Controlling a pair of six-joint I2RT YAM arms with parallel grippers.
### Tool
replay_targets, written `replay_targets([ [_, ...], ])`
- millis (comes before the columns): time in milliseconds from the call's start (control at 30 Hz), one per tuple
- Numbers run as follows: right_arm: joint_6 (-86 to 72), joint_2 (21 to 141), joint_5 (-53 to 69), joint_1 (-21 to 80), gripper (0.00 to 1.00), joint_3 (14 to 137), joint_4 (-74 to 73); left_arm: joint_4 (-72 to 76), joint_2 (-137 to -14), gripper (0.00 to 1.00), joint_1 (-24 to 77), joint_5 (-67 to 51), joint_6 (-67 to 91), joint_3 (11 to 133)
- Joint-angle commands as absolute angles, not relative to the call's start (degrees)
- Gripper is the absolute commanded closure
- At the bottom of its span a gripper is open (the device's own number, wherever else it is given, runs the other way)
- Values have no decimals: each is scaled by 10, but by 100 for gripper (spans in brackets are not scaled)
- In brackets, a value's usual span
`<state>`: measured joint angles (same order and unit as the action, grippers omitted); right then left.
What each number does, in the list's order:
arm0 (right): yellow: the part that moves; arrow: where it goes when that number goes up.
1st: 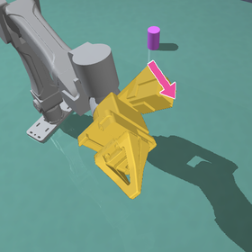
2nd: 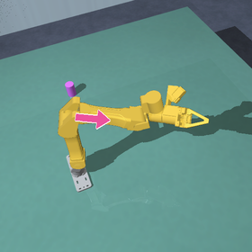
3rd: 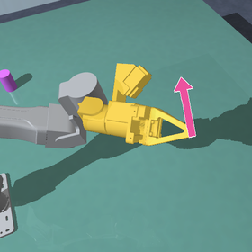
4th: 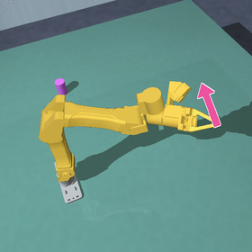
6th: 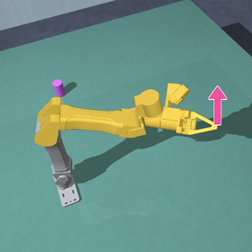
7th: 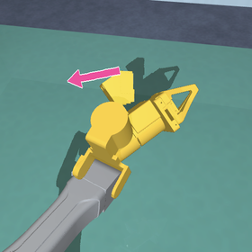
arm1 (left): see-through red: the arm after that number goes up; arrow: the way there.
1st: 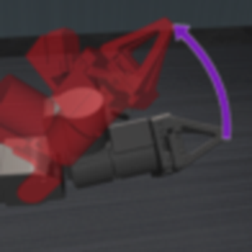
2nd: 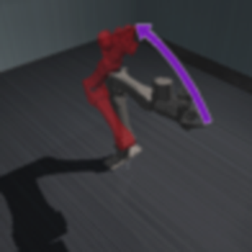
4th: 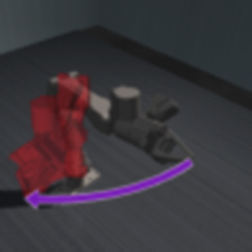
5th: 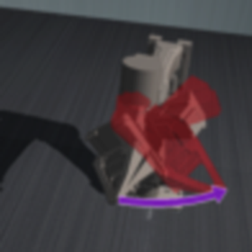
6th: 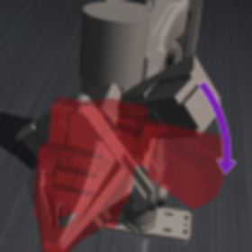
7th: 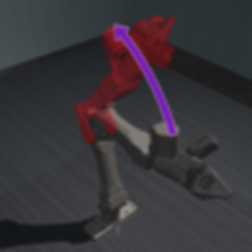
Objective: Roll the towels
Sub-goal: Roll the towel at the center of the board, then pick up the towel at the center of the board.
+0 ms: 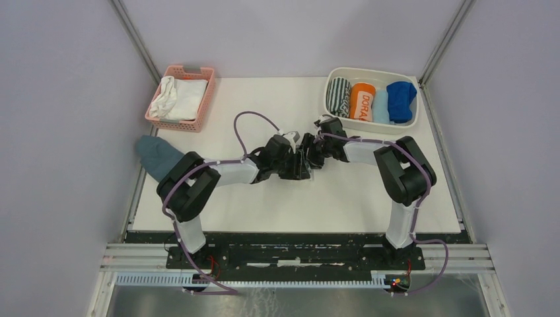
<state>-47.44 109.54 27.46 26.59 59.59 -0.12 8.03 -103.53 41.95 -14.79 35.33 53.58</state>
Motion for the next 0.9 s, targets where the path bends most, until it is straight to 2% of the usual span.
replay_targets([
  [0,-426,1140,224,293,44,598,-92,33,-1050,42,455,-84,301,546],
  [133,-370,1129,187,293,66,614,-138,37,-991,35,453,-59,309,523],
  [367,-258,1077,164,259,82,664,-245,-65,-861,23,425,-33,298,549],
  [467,-217,1051,165,225,97,696,-286,-129,-811,19,384,-35,281,569],
  [500,-204,1043,165,212,100,705,-300,-151,-797,18,360,-39,272,575],
  [733,-115,1030,174,107,100,823,-397,-264,-732,15,233,-71,192,624],
  [867,-104,1059,210,31,100,907,-426,-275,-716,15,217,-30,146,624],
])
